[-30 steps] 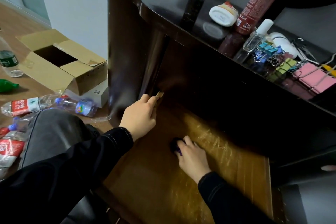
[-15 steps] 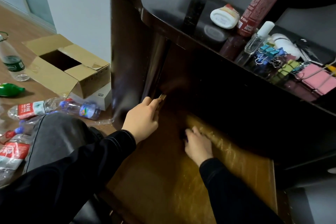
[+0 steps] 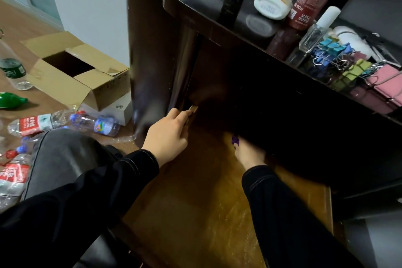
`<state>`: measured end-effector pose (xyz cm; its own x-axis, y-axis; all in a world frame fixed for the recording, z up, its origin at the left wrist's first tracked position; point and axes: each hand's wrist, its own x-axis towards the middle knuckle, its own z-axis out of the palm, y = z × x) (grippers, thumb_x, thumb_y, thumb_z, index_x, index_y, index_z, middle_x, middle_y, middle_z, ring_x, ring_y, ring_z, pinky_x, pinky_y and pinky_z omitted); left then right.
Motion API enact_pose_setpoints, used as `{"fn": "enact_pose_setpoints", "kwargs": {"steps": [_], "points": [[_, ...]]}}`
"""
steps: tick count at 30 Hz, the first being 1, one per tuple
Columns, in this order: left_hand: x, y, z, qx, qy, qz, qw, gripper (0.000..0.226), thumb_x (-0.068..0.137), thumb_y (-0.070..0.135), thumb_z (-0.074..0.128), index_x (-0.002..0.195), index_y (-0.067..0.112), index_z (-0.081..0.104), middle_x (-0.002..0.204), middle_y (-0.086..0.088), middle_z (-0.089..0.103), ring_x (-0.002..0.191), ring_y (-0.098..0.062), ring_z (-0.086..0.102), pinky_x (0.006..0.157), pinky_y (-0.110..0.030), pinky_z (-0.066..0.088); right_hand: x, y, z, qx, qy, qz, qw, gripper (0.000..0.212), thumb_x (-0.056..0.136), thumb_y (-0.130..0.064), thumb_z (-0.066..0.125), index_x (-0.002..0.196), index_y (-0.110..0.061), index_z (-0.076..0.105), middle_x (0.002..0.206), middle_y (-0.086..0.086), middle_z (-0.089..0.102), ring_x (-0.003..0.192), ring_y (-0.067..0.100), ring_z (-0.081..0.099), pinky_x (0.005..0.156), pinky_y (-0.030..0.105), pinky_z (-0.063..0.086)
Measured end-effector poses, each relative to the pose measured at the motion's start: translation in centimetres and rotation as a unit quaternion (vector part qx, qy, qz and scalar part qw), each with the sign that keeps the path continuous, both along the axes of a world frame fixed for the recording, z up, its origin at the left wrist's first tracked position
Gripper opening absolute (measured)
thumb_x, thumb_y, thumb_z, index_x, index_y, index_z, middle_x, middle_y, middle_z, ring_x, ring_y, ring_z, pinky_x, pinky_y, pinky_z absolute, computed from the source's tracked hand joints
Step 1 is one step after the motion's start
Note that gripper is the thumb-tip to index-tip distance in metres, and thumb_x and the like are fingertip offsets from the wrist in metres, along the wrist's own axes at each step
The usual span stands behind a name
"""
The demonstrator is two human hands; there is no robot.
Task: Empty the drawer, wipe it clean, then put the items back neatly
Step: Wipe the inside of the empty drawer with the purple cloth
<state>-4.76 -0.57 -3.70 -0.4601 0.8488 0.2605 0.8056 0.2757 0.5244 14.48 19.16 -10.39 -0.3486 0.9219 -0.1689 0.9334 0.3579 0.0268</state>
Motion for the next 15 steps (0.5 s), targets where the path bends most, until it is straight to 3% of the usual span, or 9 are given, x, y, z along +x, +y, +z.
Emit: {"fn": "enact_pose_setpoints", "kwargs": {"steps": [4, 9, 12, 15], "points": [[0.0, 0.0, 0.0, -0.003, -0.003, -0.002, 1.000, 0.049, 0.097, 0.023, 0.050, 0.145, 0.022, 0.044, 0.115, 0.000, 0.053, 0.092, -0.027, 0.062, 0.074, -0.042, 0.054, 2.8, -4.7, 0.2, 0.064, 0.004, 0.111, 0.992, 0.038, 0.100, -0.034, 0.057, 0.137, -0.026, 0.054, 0.130, 0.002, 0.059, 0.106, 0.022, 0.064, 0.084, 0.034, 0.055], [0.1, -0.2, 0.0, 0.008, -0.008, -0.003, 1.000, 0.048, 0.098, 0.023, 0.051, 0.145, 0.022, 0.045, 0.112, 0.001, 0.053, 0.087, -0.024, 0.061, 0.071, -0.039, 0.054, 6.6, -11.6, -0.5, 0.036, 0.003, 0.248, 0.968, 0.041, 0.099, -0.035, 0.058, 0.138, -0.026, 0.051, 0.128, -0.003, 0.052, 0.100, 0.016, 0.062, 0.080, 0.026, 0.056], [0.0, -0.2, -0.1, 0.005, -0.006, -0.003, 1.000, 0.048, 0.098, 0.023, 0.050, 0.146, 0.021, 0.044, 0.113, 0.001, 0.053, 0.087, -0.023, 0.061, 0.071, -0.039, 0.055, 5.9, -9.8, 0.2, 0.036, -0.011, 0.247, 0.968, 0.040, 0.099, -0.037, 0.058, 0.138, -0.027, 0.052, 0.126, -0.004, 0.053, 0.098, 0.015, 0.062, 0.080, 0.027, 0.057], [-0.1, -0.1, -0.3, 0.006, -0.003, -0.002, 1.000, 0.049, 0.098, 0.023, 0.050, 0.147, 0.022, 0.044, 0.115, 0.000, 0.053, 0.090, -0.025, 0.062, 0.073, -0.041, 0.055, 3.6, -5.0, 0.4, 0.070, -0.010, 0.152, 0.986, 0.031, 0.101, -0.035, 0.055, 0.131, -0.027, 0.056, 0.121, -0.002, 0.059, 0.100, 0.020, 0.064, 0.080, 0.032, 0.055]]}}
